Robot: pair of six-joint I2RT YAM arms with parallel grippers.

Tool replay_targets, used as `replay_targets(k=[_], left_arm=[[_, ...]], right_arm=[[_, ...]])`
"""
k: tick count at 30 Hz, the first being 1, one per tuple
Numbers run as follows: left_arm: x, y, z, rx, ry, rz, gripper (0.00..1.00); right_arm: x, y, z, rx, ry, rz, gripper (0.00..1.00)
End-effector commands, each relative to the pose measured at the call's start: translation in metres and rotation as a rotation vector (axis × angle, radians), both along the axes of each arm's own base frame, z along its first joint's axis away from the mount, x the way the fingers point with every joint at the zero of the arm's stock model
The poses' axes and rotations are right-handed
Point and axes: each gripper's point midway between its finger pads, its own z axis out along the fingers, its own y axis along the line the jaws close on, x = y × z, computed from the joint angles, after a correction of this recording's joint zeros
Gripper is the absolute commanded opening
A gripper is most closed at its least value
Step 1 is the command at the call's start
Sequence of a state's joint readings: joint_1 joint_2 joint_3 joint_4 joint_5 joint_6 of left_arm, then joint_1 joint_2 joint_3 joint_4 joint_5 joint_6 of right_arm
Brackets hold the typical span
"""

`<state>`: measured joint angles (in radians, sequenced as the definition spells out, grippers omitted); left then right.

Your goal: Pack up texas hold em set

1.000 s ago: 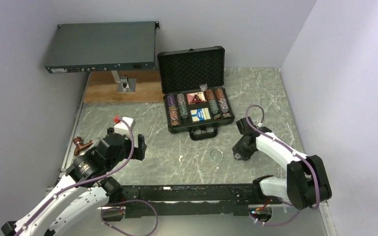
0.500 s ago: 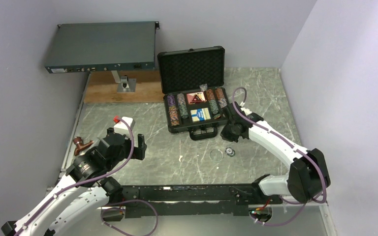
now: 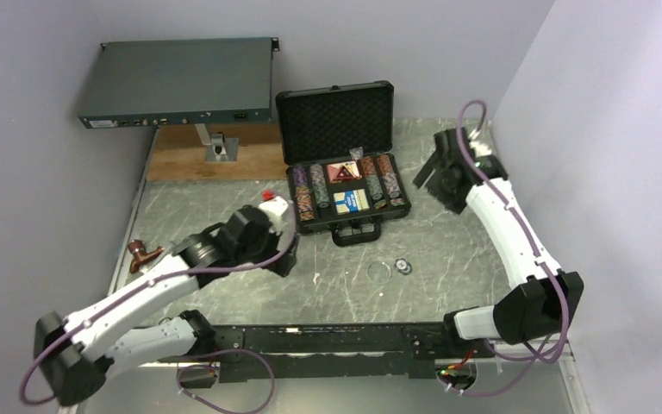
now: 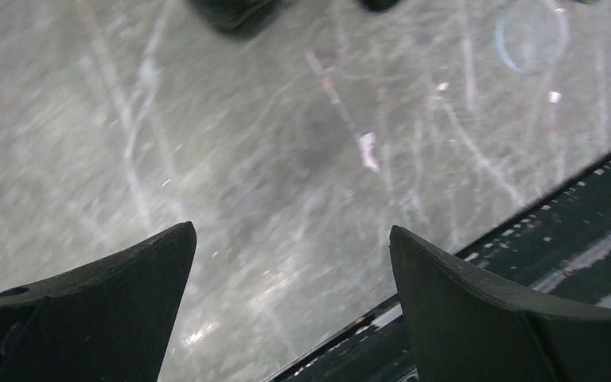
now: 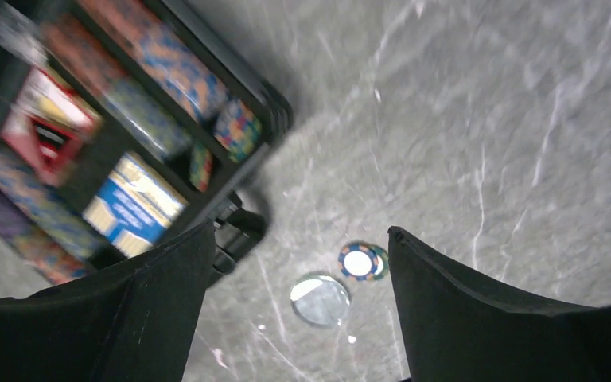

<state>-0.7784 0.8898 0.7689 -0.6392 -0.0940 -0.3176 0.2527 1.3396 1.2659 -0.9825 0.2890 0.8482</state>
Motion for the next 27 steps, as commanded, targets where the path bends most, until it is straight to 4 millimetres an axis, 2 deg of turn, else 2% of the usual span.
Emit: replay_targets(k=[1, 6, 10, 14, 15, 16, 18, 23, 27], left_arm=[[0.017, -0.083, 0.042, -0.122, -0.068, -0.228, 0.98], [0.024, -0.163, 0.030, -0.073, -0.026, -0.384, 0.98], [0.024, -0.223, 0.008, -0.018, -0.005, -0.491, 0.96], [0.022, -0.270, -0.017, 0.019, 0.015, -0.563, 0.95], [0.021, -0.281, -0.022, 0.030, 0.017, -0.578, 0.95], [0.021, -0.289, -0.035, 0.055, 0.028, -0.588, 0.95], [0.014, -0.307, -0.043, 0.080, 0.030, -0.616, 0.96], [0.000, -0.339, -0.065, 0.157, 0.009, -0.662, 0.98], [0.010, -0.347, -0.080, 0.225, 0.000, -0.608, 0.98]], right_arm=[[0.018, -0.026, 0.075, -0.058, -0.110, -0.010, 0.83], [0.020, -0.039, 0.145, -0.048, -0.249, -0.060, 0.85], [0.004, -0.046, 0.174, -0.016, -0.312, -0.107, 0.89], [-0.011, -0.042, 0.201, 0.042, -0.377, -0.106, 0.91], [-0.015, -0.042, 0.205, 0.049, -0.386, -0.104, 0.91], [-0.020, -0.042, 0.208, 0.054, -0.391, -0.101, 0.92], [-0.027, -0.042, 0.211, 0.056, -0.391, -0.094, 0.92], [-0.040, -0.041, 0.206, 0.061, -0.371, -0.078, 0.93], [-0.044, -0.035, 0.201, 0.084, -0.353, -0.055, 0.93]])
